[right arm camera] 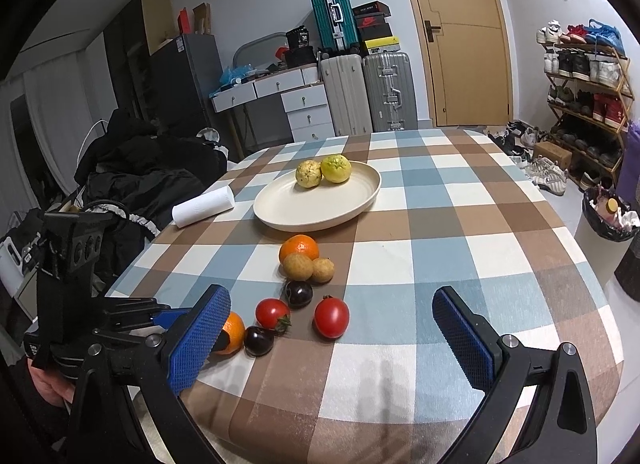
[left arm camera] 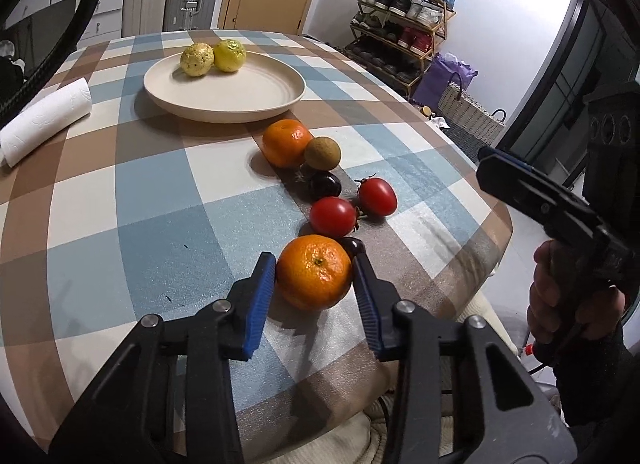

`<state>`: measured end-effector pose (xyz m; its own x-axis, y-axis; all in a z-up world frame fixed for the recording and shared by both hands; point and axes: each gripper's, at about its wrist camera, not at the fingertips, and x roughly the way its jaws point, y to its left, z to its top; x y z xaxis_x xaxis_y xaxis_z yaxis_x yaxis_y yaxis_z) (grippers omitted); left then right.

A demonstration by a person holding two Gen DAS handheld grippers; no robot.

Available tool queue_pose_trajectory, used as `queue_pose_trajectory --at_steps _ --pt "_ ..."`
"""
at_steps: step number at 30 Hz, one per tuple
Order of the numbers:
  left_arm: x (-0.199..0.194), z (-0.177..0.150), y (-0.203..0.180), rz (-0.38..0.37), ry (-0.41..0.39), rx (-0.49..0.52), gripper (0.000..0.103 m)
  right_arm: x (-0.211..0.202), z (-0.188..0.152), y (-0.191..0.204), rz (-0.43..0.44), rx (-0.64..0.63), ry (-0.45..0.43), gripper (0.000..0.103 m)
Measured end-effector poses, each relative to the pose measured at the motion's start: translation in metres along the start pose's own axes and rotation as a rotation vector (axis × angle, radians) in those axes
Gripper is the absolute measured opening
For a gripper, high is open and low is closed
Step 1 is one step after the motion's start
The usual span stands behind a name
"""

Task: Organize fruits
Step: 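Lower the left tool onto the mandarin orange and close it, then close the right tool on the red tomato while the left tool holds the orange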

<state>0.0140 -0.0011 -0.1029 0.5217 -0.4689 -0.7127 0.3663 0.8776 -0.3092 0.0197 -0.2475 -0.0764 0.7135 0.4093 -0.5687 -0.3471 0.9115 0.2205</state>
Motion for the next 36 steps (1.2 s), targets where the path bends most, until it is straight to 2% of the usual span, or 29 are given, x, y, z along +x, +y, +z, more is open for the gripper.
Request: queue_pose_trajectory --at_steps 9,17,21,24,26,28,30,36 --pt "-0.018 0.003 0.012 -0.001 -0.047 -0.038 0.037 0.013 -0.006 -0.007 0.015 0.024 0.047 0.103" --pt "-0.033 0.003 0.021 -0.005 -0.082 -0.068 0.037 0.043 -0.003 -0.010 0.021 0.041 0.101 0.101" --pt "-0.039 0.004 0.023 -0.016 -0.098 -0.073 0.037 0.059 -0.004 -0.011 0.025 0.046 0.136 0.095" --pt "-0.041 0.004 0.025 -0.019 -0.103 -0.079 0.037 0.066 -0.005 -0.011 0.036 0.048 0.160 0.081" --pt "-0.042 0.004 0.027 -0.018 -0.101 -0.084 0.037 0.069 -0.007 -0.012 0.035 0.053 0.171 0.080" --pt "-0.043 0.003 0.028 -0.019 -0.099 -0.089 0.037 0.070 -0.008 -0.012 0.043 0.061 0.176 0.074" --pt "-0.043 0.001 0.029 -0.019 -0.098 -0.094 0.037 0.071 -0.009 -0.013 0.042 0.061 0.182 0.073" --pt "-0.042 0.002 0.029 -0.018 -0.092 -0.100 0.037 0.074 -0.011 -0.013 0.062 0.069 0.202 0.049"
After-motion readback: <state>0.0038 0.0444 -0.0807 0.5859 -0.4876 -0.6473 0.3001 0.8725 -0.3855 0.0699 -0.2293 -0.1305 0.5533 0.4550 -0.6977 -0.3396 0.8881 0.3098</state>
